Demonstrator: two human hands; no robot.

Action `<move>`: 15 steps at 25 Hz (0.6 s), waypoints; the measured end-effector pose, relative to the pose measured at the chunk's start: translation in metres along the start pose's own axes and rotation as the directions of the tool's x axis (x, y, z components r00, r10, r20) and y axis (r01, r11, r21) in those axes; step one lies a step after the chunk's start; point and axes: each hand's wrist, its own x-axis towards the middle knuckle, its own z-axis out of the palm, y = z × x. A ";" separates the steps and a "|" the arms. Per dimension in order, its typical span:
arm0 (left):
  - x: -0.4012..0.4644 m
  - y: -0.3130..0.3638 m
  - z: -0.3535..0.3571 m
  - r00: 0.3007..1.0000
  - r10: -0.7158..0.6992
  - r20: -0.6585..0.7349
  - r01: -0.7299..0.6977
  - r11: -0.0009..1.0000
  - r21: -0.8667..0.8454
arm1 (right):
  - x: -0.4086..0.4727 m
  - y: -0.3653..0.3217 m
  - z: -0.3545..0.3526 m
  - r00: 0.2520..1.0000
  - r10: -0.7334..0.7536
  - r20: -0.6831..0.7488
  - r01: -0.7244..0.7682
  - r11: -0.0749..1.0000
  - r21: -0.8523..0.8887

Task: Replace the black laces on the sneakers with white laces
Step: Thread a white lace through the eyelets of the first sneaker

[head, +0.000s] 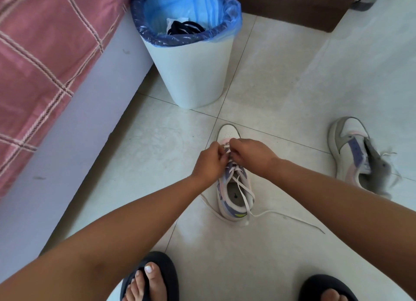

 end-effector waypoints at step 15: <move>-0.001 -0.007 -0.008 0.972 0.204 0.117 -0.224 0.954 0.200 | -0.020 0.013 0.006 0.985 0.171 0.025 -0.162 0.868 0.470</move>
